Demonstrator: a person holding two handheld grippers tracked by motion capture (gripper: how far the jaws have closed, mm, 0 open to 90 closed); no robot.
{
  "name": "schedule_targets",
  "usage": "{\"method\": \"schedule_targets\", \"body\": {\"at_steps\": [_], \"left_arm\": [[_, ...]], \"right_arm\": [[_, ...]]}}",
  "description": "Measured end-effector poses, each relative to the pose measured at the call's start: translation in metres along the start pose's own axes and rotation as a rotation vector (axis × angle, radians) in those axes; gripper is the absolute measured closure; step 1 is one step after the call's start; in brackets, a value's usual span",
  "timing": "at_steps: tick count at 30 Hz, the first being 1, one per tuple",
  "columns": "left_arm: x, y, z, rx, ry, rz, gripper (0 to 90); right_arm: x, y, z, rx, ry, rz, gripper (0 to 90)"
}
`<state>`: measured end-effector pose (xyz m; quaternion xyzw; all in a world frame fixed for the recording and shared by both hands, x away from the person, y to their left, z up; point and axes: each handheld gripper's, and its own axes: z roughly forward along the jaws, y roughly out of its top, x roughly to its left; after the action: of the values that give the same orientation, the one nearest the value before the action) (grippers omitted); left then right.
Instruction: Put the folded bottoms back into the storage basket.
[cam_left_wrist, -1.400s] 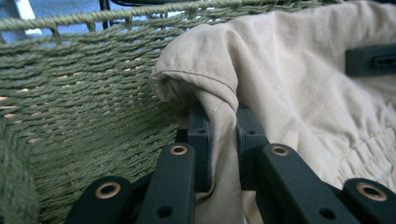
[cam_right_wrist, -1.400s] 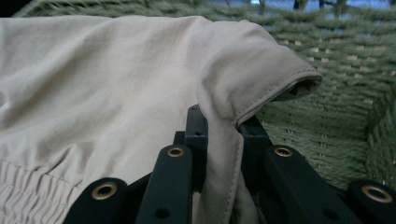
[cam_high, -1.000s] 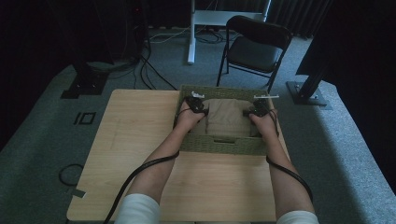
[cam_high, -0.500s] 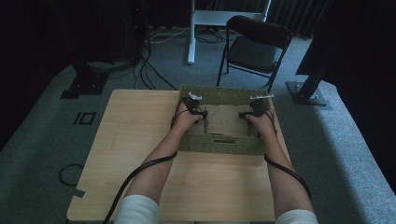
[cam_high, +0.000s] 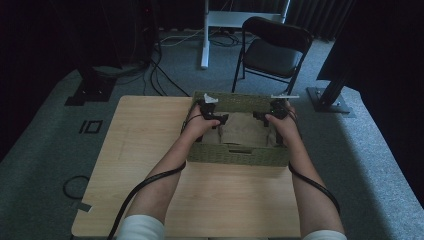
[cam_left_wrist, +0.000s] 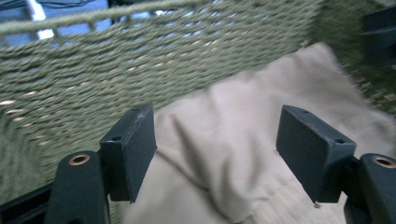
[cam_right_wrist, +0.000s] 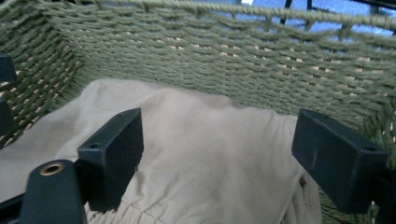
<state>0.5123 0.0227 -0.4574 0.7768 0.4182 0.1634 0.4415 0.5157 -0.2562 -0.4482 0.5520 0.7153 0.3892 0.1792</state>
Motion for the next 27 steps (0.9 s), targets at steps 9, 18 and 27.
{"method": "schedule_targets", "body": {"at_steps": [9, 18, 27], "left_arm": [[-0.003, 0.007, -0.025, -0.051, -0.019, 0.051, 27.8], [0.000, 0.015, -0.044, -0.049, 0.000, 0.053, 27.1], [-0.008, 0.014, -0.057, -0.040, -0.039, 0.063, 25.5]], "right_arm": [[0.001, 0.002, -0.027, -0.077, 0.019, 0.014, 13.9], [0.003, 0.001, -0.042, -0.085, 0.011, -0.041, 13.9], [0.010, -0.004, -0.051, -0.095, 0.038, -0.086, 14.1]]}}
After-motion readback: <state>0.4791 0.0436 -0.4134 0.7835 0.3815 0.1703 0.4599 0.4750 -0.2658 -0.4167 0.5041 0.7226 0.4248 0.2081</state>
